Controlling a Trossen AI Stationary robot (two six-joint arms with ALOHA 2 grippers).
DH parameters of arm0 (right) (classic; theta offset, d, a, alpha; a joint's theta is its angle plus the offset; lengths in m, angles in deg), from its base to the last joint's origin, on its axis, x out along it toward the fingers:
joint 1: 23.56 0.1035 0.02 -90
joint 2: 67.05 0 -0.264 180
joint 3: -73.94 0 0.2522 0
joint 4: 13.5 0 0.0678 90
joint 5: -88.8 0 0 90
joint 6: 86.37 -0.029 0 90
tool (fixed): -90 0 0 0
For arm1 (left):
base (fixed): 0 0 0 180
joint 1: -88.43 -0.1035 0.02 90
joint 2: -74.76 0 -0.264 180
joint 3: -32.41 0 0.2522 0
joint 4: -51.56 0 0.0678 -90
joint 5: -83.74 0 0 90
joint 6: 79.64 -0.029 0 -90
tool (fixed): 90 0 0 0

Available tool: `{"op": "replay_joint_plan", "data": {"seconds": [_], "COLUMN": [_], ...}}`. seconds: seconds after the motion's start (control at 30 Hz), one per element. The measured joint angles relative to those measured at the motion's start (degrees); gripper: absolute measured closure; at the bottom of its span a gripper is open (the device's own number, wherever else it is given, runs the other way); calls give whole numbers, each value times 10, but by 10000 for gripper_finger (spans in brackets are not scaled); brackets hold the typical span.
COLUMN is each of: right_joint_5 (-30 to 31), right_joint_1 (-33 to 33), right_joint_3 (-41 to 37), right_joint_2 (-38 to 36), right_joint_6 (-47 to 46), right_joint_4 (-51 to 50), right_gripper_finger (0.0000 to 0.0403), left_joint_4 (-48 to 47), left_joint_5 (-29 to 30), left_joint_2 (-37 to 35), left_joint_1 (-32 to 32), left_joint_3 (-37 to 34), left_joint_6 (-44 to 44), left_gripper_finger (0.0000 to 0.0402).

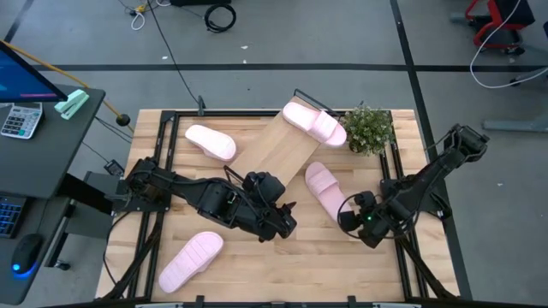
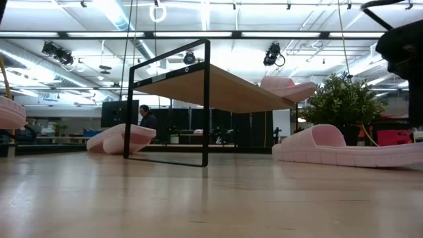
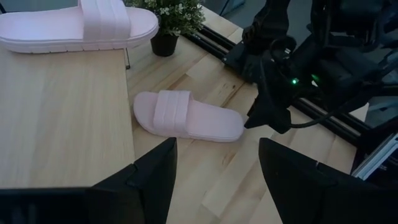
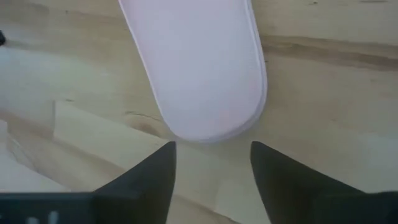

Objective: Pick and place slides into the shelf
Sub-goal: Put the top right pink slide on the shelf

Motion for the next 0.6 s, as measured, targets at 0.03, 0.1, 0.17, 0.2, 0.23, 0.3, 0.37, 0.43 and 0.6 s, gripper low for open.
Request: {"op": "replay_joint_plan", "data": {"seconds": [0.03,0.1,0.17,0.2,0.23,0.3,0.37,0.43,0.6], "right_joint_5": [1,2,1,-2,-3,9,34,50,51], "right_joint_1": [3,9,14,13,9,2,-7,-18,-24], "right_joint_3": [-1,-9,-23,-32,-39,-50,-62,-69,-76], "right_joint_2": [0,0,0,0,0,0,0,0,0], "right_joint_6": [-9,-40,-83,-89,-91,-96,-97,-98,-97], "right_joint_4": [0,2,8,22,38,80,115,138,133], "right_gripper_finger": [169,145,122,112,103,90,83,81,85], "left_joint_4": [1,1,1,2,2,2,3,3,3], "left_joint_5": [0,0,-2,-3,-4,-4,-4,-4,-12], "left_joint_2": [0,0,0,0,0,0,0,0,0], "left_joint_1": [1,2,4,6,6,7,10,10,10], "left_joint_3": [0,0,0,0,0,0,0,0,0], "left_joint_6": [-3,-6,-6,-6,-6,-6,-7,-7,-7], "left_gripper_finger": [171,171,171,171,171,171,171,171,171]}}
